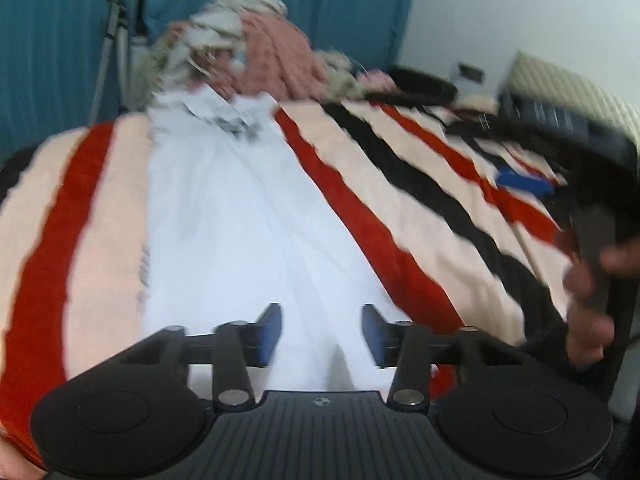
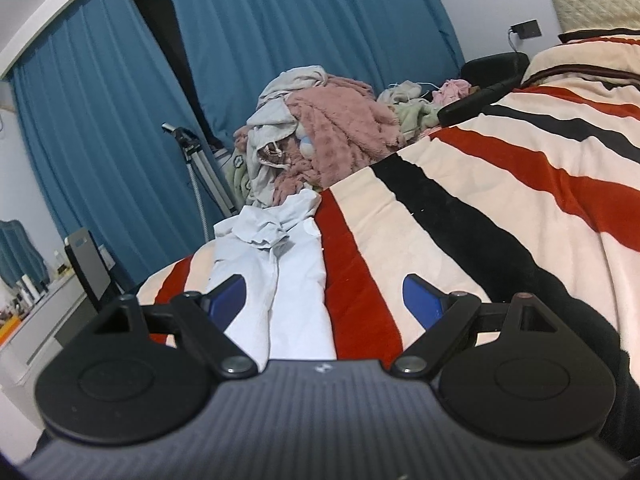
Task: Fold clothes
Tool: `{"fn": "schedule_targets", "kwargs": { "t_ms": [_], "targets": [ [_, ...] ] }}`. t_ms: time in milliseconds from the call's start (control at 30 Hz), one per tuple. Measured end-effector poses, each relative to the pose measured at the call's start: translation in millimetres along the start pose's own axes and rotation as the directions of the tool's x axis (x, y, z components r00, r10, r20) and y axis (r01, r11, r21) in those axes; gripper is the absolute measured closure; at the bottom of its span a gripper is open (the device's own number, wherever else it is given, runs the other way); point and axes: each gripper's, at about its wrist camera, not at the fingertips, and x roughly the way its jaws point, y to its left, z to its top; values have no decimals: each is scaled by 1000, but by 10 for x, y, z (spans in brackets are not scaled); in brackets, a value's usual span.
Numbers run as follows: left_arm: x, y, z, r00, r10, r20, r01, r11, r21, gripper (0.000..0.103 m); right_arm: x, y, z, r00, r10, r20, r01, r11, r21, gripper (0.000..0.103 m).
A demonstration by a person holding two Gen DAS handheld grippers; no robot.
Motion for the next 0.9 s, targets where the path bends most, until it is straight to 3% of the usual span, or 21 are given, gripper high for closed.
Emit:
{"fn": "schedule_targets", "kwargs": {
  "t_ms": [100,200,267,367,433,600,767,900],
  "targets": [
    [10,143,205,998,39,56,-40,999,4,39,25,37,-25,1000,-3,-10,2,1000,-17,17],
    [19,220,412,991,84,101,-87,996,19,19,54,73,-56,1000,-6,-22,5,1000,-31,17],
    [29,253,514,985,104,139,-109,994,28,16,71,109,-78,1000,-6,-27,4,999,-49,17],
    [78,307,545,973,126,192,-133,991,25,3,90,169,-117,1000,4,-29,-6,997,-78,17],
    [153,362,477,967,147,206,-151,989,3,3,103,214,-143,1000,12,-29,-14,995,-98,17],
    [257,554,334,972,166,165,-157,985,-66,3,112,340,-212,999,36,-27,-40,987,-157,17],
    [272,802,307,983,148,105,-127,975,-184,3,219,318,-237,995,53,-90,-63,991,-117,17],
    [363,1100,233,994,110,6,-101,933,-346,3,383,168,-258,977,78,-200,-81,997,-8,17]
  ]
}}
